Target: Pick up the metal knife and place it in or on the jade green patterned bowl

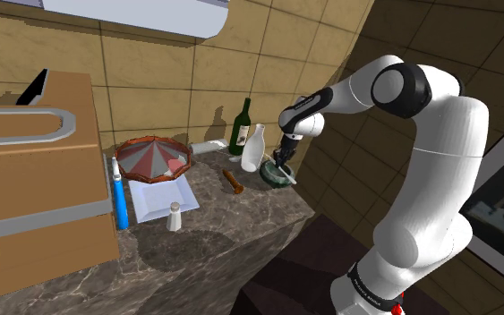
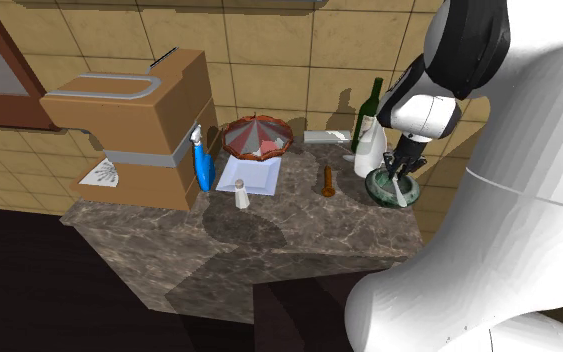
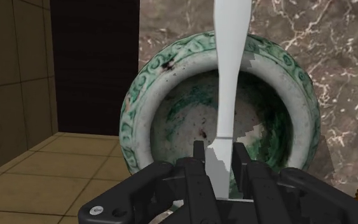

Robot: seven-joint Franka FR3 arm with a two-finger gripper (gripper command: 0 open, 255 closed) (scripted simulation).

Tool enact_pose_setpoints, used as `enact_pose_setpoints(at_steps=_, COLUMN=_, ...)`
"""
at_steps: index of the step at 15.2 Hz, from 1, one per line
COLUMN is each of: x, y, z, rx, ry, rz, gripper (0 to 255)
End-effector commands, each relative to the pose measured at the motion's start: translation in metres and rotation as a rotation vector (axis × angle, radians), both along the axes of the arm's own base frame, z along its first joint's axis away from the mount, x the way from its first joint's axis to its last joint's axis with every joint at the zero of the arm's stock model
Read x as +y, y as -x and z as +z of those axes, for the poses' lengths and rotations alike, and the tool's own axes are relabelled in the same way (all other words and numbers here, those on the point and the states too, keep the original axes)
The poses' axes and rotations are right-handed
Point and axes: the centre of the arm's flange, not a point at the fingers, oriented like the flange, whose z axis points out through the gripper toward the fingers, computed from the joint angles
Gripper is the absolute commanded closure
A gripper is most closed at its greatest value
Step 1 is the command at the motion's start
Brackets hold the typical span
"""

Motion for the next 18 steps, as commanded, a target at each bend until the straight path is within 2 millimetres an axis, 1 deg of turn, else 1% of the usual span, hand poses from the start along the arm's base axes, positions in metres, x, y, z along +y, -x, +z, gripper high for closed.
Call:
enact_pose_setpoints(at_steps=1, x=0.0, y=0.0, z=-0.001, rx=0.0, ry=0.0, rz=0.001, gripper=255)
enact_pose_setpoints(at_steps=4, x=0.0, y=0.0, z=-0.001, rx=0.0, ry=0.0, rz=0.001, gripper=255)
enact_pose_setpoints(at_steps=5, x=0.0, y=0.0, z=-0.001, rx=0.0, ry=0.0, rz=0.001, gripper=0)
enact_pose_setpoints(at_steps=10, x=0.0, y=0.0, z=-0.001, rx=0.0, ry=0.0, rz=0.001, gripper=0)
enact_pose_setpoints(at_steps=13, x=-0.002, y=0.0, z=0.038, rx=0.0, ry=0.0, rz=0.001, gripper=0)
enact_pose_setpoints(at_steps=14, x=-0.003, y=0.0, z=0.049, rx=0.0, ry=0.0, rz=0.001, gripper=0)
enact_pose_setpoints(at_steps=18, x=-0.003, y=0.0, z=0.049, rx=0.0, ry=0.0, rz=0.001, gripper=0)
